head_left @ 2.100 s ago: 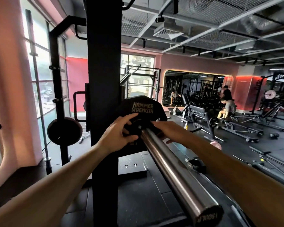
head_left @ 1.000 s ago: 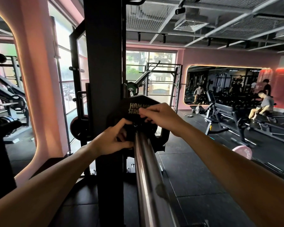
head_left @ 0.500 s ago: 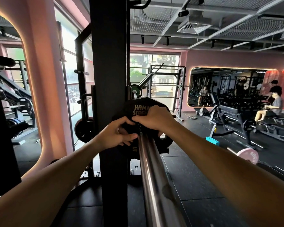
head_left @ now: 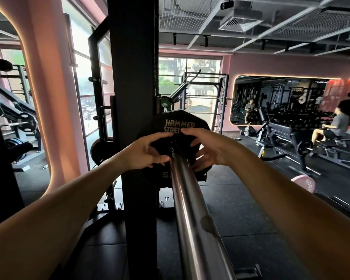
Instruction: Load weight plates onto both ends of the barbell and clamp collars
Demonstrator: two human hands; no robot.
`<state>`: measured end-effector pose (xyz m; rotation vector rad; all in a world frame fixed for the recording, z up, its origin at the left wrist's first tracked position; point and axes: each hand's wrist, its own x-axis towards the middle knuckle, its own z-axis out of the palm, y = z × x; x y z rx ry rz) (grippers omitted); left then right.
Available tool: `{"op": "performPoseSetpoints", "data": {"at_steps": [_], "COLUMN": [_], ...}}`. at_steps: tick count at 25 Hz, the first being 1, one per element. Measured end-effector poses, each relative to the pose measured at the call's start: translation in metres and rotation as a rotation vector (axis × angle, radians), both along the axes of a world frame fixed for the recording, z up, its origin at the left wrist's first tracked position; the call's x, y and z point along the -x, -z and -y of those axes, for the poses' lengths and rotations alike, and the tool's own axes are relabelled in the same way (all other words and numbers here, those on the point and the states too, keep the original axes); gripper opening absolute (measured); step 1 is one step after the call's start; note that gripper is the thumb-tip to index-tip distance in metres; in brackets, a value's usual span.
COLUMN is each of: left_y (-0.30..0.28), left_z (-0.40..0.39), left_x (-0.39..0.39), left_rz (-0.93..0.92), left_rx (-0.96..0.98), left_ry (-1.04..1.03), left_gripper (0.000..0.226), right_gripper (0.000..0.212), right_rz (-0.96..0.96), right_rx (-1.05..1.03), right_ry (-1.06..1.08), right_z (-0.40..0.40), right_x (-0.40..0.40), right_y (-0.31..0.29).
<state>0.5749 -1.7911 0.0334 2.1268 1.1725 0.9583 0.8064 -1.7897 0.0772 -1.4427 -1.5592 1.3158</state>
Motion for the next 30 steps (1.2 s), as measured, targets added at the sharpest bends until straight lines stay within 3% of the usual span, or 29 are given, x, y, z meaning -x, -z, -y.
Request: {"op": "performPoseSetpoints", "data": {"at_steps": [5,10,14,18,20,22,25,30], "left_y": [-0.005,-0.007,-0.009,-0.003,0.002,0.003,-0.011,-0.044], "left_z": [0.000,0.000,0.006,0.025,0.035,0.045,0.060,0.097], "left_x": [-0.003,-0.002,-0.005,-0.018,-0.025,-0.029,-0.013,0.061], "left_rz": [-0.042,-0.072,-0.098,-0.003,-0.043,-0.137,-0.307,-0.259], "left_rx": [0.031,0.038,0.013,-0.080,-0.138,-0.142,-0.190,-0.217], "left_ry": [0.005,-0.003,-0.064,-0.168,-0.229,-0.257,-0.317,-0.329], "left_gripper": [0.054,0.055,0.055,0.055,0.058,0.062,0.053,0.046], "right_gripper": [0.059,0.030,0.025,0.027,0.029,0.032,0.041,0.050], "right_rz": [-0.160,-0.283,-0.276,-0.283,-0.221,-0.030,0.134,0.309], "right_rx": [0.077,0.044,0.007,-0.050,-0.132,-0.288,-0.455,-0.610], "right_ry": [-0.025,-0.008,-0.011,0.044,0.104,0.151,0.194,0.140], "right_z": [-0.001,-0.002,-0.003,0.007,0.016,0.025,0.048,0.090], "right_x": [-0.002,-0.012,-0.012,-0.004,0.003,0.004,-0.001,0.034], "right_y": [0.011,0.023,0.024,0.027,0.031,0.031,0.014,-0.031]}}
